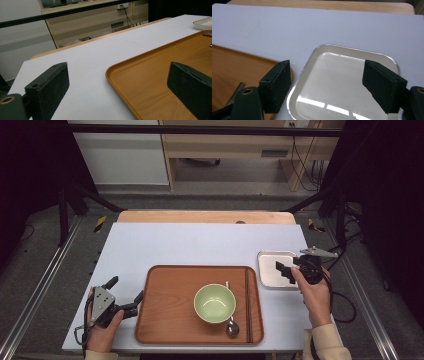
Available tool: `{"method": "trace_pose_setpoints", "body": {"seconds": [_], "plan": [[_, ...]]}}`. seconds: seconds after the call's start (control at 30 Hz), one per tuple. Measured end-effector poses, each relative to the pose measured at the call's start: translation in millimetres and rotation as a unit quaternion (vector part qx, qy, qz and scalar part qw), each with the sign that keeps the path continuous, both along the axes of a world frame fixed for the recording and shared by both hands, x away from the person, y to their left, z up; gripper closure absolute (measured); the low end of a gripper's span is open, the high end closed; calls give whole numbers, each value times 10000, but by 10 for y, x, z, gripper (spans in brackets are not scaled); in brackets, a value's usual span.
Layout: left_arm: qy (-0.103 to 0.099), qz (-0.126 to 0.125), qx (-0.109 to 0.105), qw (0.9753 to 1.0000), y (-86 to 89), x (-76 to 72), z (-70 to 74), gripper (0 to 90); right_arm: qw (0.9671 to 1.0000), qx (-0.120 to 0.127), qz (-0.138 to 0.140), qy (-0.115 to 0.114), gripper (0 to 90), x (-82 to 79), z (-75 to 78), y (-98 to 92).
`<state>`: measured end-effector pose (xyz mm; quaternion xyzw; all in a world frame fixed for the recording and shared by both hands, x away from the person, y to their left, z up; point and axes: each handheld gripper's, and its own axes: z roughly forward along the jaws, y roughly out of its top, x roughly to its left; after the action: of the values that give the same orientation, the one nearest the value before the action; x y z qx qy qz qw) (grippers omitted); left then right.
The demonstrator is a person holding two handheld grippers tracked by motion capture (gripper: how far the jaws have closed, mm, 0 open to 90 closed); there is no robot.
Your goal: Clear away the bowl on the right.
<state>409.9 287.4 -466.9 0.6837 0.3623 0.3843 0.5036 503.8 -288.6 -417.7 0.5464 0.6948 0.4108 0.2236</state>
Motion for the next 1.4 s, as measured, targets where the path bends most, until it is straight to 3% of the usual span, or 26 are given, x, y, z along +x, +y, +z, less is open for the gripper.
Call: {"method": "trace_pose_setpoints", "body": {"seconds": [0.13, 0.23, 0.47, 0.67, 0.77, 0.93, 1.1, 1.4], "plan": [[-6, -2, 4, 10000, -1, 0, 0, 37, 10000, 39, -76, -3, 371, -11, -24, -97], [-21, -11, 15, 10000, -4, -5, 4, 37, 10000, 52, -81, -18, 381, -18, -46, -154], [1, -5, 21, 10000, -2, -2, -1, 37, 9988, -324, -181, -311, 376, -8, -132, -210], [-9, -15, 37, 10000, -13, -7, 3, 37, 9988, -193, -435, -64, 257, 5, -154, -281], [-6, -18, 38, 10000, -12, -6, 1, 37, 9984, -189, -531, 99, 256, 12, -174, -340], [4, 4, -11, 10000, 7, 4, -4, 37, 9975, -138, -687, 100, 265, -1, -182, -425], [4, 7, 8, 10000, 4, -3, -1, 37, 9965, -103, -800, 209, 310, -6, -211, -487], [-4, 6, 22, 10000, -9, -1, -2, 37, 9937, 33, -916, 637, 451, 1, -361, -566]]}}
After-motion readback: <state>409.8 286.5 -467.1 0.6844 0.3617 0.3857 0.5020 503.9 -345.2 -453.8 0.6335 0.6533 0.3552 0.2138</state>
